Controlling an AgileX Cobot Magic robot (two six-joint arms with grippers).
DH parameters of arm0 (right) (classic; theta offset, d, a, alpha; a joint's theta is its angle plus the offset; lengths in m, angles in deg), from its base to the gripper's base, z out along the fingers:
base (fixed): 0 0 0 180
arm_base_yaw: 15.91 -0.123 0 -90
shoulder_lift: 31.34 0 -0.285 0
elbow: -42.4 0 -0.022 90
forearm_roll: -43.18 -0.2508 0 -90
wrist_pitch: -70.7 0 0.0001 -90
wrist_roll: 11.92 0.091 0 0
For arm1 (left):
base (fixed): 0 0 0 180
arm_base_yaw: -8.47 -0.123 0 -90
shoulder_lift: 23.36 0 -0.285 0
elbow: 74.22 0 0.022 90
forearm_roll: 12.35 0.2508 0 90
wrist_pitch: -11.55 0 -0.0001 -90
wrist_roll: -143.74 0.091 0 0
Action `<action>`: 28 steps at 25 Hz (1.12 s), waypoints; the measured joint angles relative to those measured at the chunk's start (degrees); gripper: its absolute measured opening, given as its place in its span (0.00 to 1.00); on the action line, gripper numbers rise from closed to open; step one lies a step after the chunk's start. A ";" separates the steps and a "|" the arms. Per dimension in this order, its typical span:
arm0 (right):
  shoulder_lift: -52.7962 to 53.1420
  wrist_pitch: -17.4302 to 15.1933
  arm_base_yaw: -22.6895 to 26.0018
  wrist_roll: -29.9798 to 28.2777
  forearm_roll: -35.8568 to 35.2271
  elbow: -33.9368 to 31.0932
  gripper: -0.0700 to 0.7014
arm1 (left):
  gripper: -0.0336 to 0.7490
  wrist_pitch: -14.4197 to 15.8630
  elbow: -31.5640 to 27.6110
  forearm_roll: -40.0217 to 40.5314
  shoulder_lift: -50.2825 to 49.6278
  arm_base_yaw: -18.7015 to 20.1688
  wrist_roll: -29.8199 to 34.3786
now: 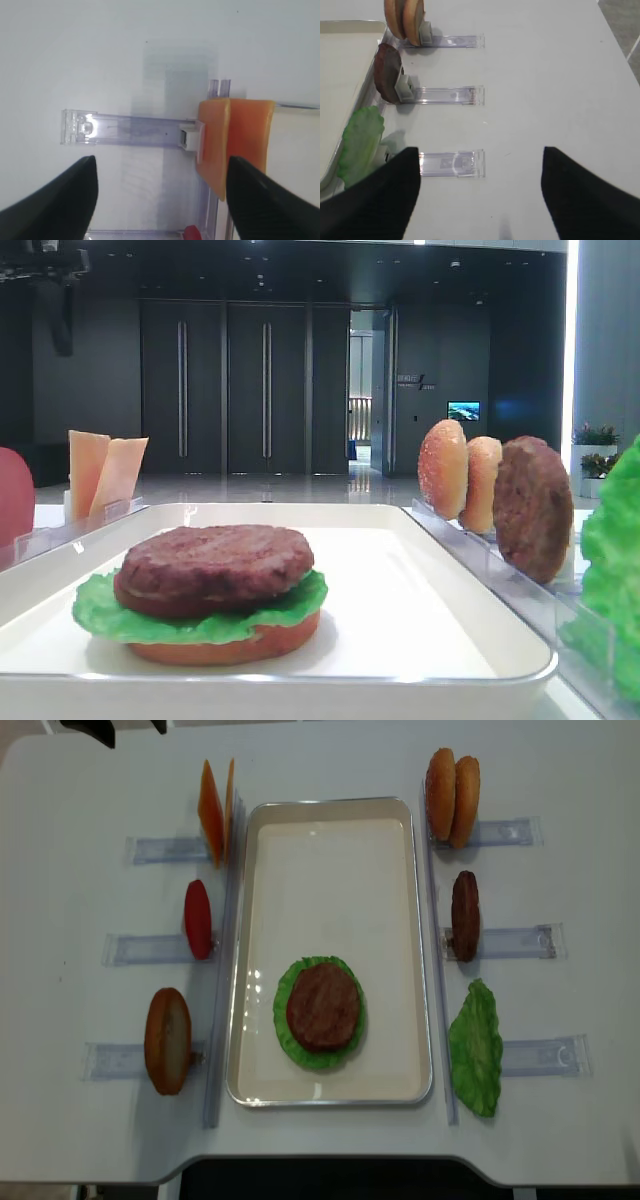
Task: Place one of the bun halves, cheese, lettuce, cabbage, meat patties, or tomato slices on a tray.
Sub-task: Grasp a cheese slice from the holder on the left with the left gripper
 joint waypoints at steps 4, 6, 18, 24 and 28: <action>0.00 0.00 0.00 0.00 0.00 0.00 0.72 | 0.82 0.00 0.88 -0.05 -0.52 0.00 -0.05; 0.00 0.00 0.00 0.00 0.00 0.00 0.72 | 0.82 0.00 1.06 -0.05 -0.52 0.07 -0.19; 0.00 0.00 0.00 0.00 0.00 0.00 0.72 | 0.82 0.00 1.11 2.60 -2.39 7.90 -4.96; 0.00 0.00 0.00 0.00 0.00 0.00 0.72 | 0.82 0.00 1.11 2.76 -4.24 10.70 -7.73; 0.00 0.00 0.00 0.00 0.00 0.00 0.72 | 0.82 0.00 1.11 2.55 -4.99 11.26 -9.38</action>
